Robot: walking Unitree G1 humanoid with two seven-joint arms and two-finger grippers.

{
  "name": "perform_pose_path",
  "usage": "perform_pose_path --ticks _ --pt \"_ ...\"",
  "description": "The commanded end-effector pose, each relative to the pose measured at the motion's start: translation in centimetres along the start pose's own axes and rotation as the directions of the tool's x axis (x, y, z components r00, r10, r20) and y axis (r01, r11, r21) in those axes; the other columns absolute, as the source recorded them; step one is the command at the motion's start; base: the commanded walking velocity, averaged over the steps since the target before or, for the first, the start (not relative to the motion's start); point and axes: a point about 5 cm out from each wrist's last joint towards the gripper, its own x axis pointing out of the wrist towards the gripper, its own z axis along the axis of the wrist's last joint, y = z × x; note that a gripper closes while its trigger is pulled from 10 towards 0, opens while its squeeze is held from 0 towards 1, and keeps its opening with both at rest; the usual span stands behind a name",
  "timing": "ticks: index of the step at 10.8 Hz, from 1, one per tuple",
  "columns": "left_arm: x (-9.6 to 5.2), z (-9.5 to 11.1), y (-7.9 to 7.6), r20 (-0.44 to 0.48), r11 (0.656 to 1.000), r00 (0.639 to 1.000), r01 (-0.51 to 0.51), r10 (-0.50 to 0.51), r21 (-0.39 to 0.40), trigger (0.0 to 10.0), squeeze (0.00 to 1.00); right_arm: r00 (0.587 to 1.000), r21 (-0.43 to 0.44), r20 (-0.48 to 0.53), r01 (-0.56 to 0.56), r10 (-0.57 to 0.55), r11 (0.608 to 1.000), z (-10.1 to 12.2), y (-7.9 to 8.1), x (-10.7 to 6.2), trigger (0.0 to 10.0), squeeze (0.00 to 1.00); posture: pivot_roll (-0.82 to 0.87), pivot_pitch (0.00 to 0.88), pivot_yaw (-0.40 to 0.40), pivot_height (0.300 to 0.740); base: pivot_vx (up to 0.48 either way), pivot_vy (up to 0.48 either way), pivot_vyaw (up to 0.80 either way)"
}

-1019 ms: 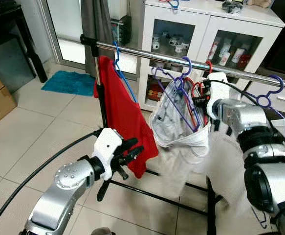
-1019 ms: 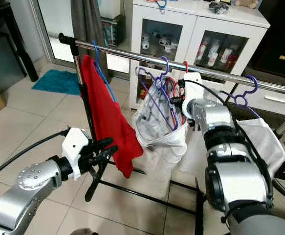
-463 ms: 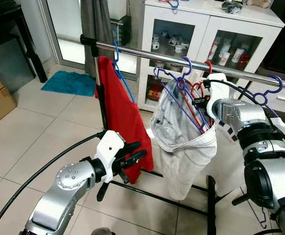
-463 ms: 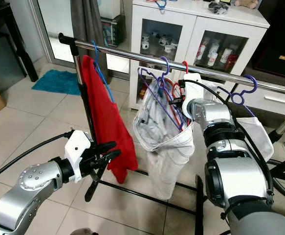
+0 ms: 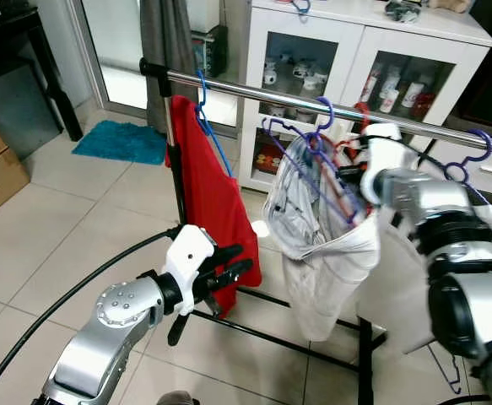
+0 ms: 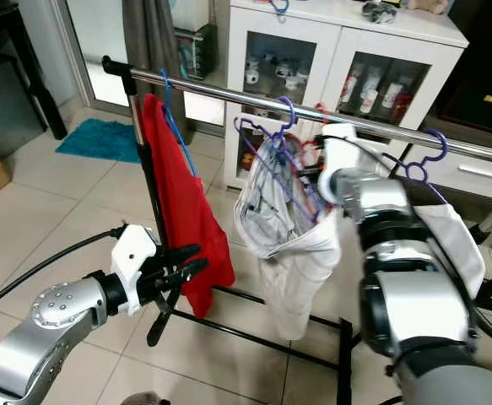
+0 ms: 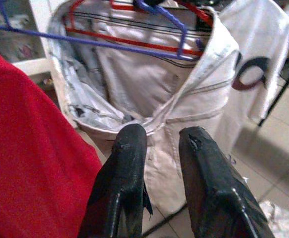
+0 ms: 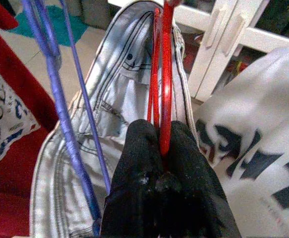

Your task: Hang hanger

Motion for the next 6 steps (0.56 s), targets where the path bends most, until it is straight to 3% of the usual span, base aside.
perform_pose_path --ticks 1,3,6 --pt "0.2 0.7 0.3 0.029 0.999 0.999 -0.026 0.025 0.026 10.0 0.0 0.995 -0.002 0.1 0.003 -0.002 1.0 2.2 -0.7 -1.1 0.0 0.0 0.04 0.0 -0.079 0.74 0.0 0.0 0.0" --pt "0.3 0.8 0.4 0.036 0.999 0.998 -0.042 0.041 0.014 10.0 0.0 0.991 0.001 0.132 0.004 -0.004 1.0 2.1 -1.4 -2.3 0.0 0.0 0.04 0.0 -0.072 0.74 0.0 0.0 0.0" --pt "0.4 0.7 0.5 0.037 0.998 0.998 -0.055 0.055 -0.002 10.0 0.0 0.978 -0.003 0.206 0.011 -0.011 1.0 1.3 -0.9 -4.9 0.0 0.0 0.03 0.0 -0.061 0.74 0.0 0.0 0.0"
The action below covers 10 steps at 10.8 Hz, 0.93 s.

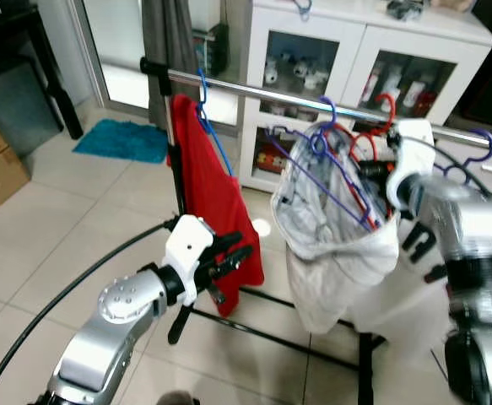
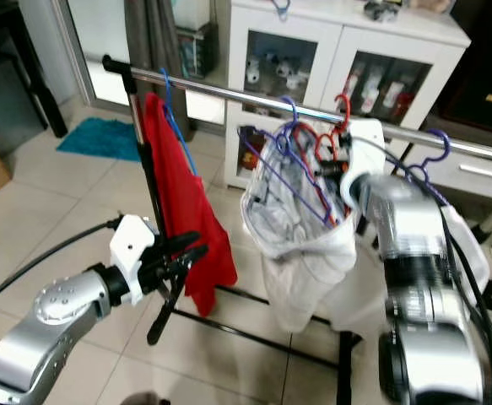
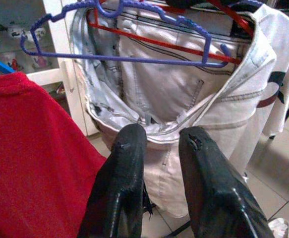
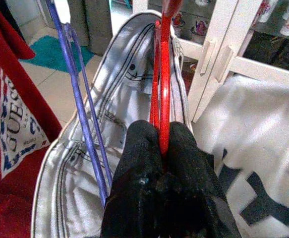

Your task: Hang hanger

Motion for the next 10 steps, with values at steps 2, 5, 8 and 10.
perform_pose_path --ticks 2,5,8,10 --pt "-0.3 -0.3 0.1 -0.014 1.0 1.0 -0.019 0.019 -0.009 10.0 0.0 0.993 0.021 0.116 0.017 -0.02 1.0 0.0 0.4 -2.4 0.0 0.0 0.03 0.0 -0.062 0.74 0.0 0.0 0.0" --pt "-0.3 -0.4 0.1 -0.017 1.0 1.0 -0.017 0.016 -0.014 10.0 0.0 0.994 0.005 0.1 0.039 -0.039 0.999 -2.4 0.6 -4.0 0.0 0.0 0.03 0.0 -0.061 0.74 0.0 0.0 0.0" --pt "-0.4 -0.3 0.0 -0.015 1.0 1.0 -0.009 0.009 -0.015 10.0 0.0 0.992 0.012 0.099 0.073 -0.074 0.997 -3.0 0.0 -4.5 0.0 0.0 0.03 0.0 -0.063 0.74 0.0 0.0 0.0" --pt "-0.5 -0.3 0.1 -0.015 1.0 1.0 -0.013 0.013 -0.015 10.0 0.0 0.993 0.011 0.086 0.078 -0.079 0.997 -3.9 -0.1 -4.7 0.0 0.0 0.03 0.0 -0.067 0.74 0.0 0.0 0.0"
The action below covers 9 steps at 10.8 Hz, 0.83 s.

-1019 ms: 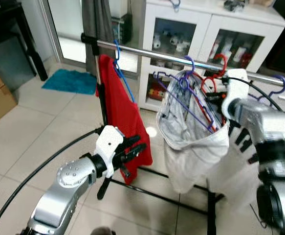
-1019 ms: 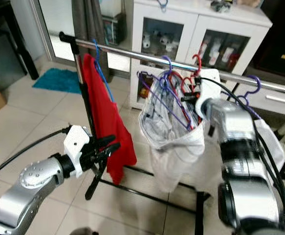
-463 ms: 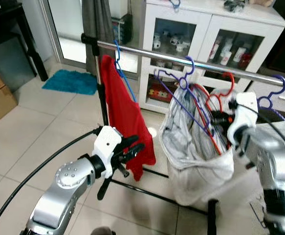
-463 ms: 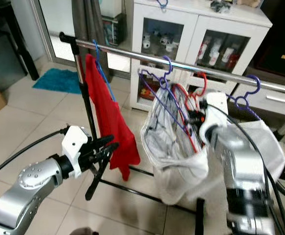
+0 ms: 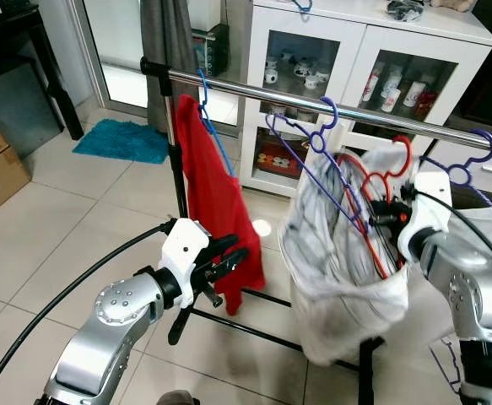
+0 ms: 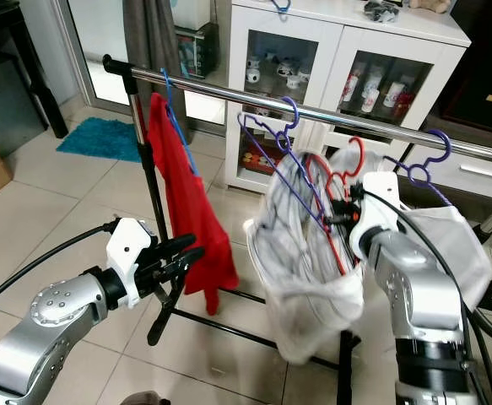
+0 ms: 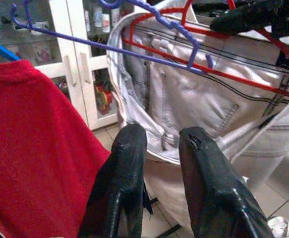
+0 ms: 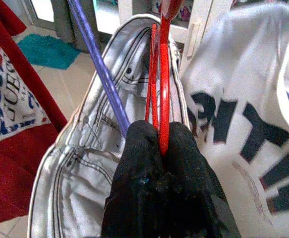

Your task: Hang hanger

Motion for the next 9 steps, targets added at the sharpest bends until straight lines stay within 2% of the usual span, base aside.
perform_pose_path --ticks 1,5,9 --pt "-0.2 0.2 0.1 0.001 1.0 1.0 -0.005 0.005 -0.001 10.0 0.0 0.996 -0.028 0.091 0.024 -0.022 0.999 1.3 -0.1 -0.6 0.0 0.0 0.03 0.0 -0.068 0.74 0.0 0.0 0.0" --pt "-0.6 -0.3 0.3 -0.01 0.999 0.999 -0.035 0.035 -0.006 10.0 0.0 0.995 -0.005 0.071 0.064 -0.063 0.998 -1.9 1.1 -1.5 0.0 0.0 0.03 0.0 -0.077 0.74 -0.06 0.0 0.0" --pt "-0.7 -0.4 0.3 -0.012 0.999 0.999 -0.043 0.043 -0.011 10.0 0.0 0.996 -0.012 0.038 0.085 -0.084 0.996 -3.7 1.7 -1.9 0.0 0.0 0.03 0.0 -0.08 0.74 -0.284 0.0 0.0"
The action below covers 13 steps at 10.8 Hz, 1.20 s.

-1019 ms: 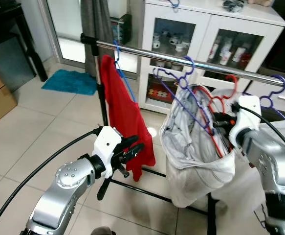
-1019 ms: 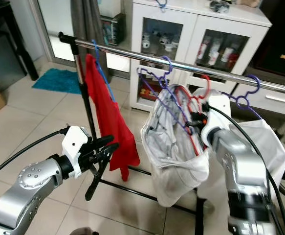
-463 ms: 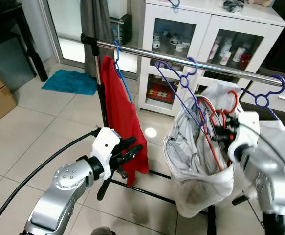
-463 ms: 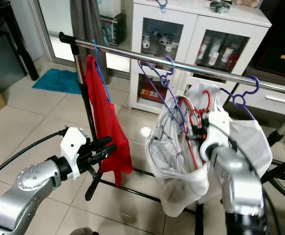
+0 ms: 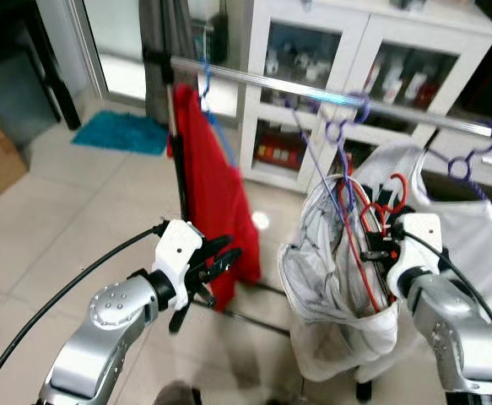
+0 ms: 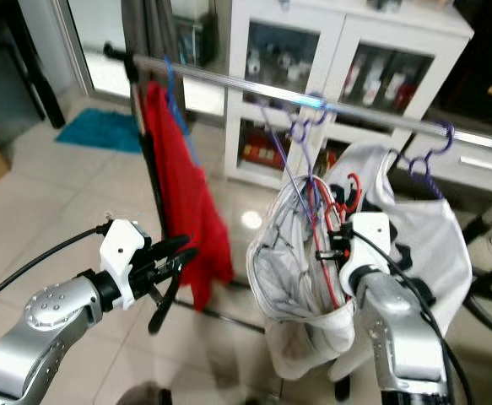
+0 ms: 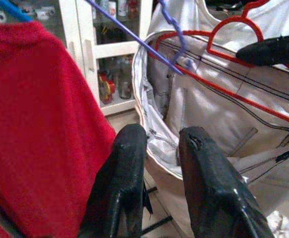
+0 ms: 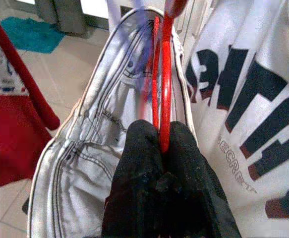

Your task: Hang hanger

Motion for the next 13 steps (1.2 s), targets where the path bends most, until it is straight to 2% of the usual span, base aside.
perform_pose_path --ticks 1,5,8,13 --pt "-0.1 0.0 -0.1 -0.002 1.0 1.0 -0.006 0.006 0.0 10.0 0.0 0.998 -0.014 0.057 0.022 -0.021 1.0 1.0 -0.2 -0.3 0.0 0.0 0.03 0.0 -0.078 0.74 -0.289 0.0 0.0" --pt "-0.1 0.1 0.0 0.004 1.0 1.0 -0.008 0.008 0.003 10.0 0.0 0.983 0.014 0.169 0.067 -0.068 0.998 3.5 -0.9 0.0 0.0 0.0 0.03 0.0 -0.077 0.74 -0.209 0.0 0.0" --pt "0.1 0.2 0.4 0.002 1.0 1.0 -0.023 0.023 0.017 10.0 0.0 0.985 -0.021 0.169 0.037 -0.033 0.999 4.5 -0.4 1.3 0.0 0.0 0.03 0.0 -0.07 0.74 0.0 0.0 0.0" --pt "0.4 0.8 0.9 0.025 0.999 0.999 -0.029 0.028 0.041 10.0 0.0 0.975 0.054 0.219 0.009 -0.02 0.999 9.5 1.1 6.1 0.0 0.0 0.03 0.0 -0.063 0.74 0.0 0.0 0.0"
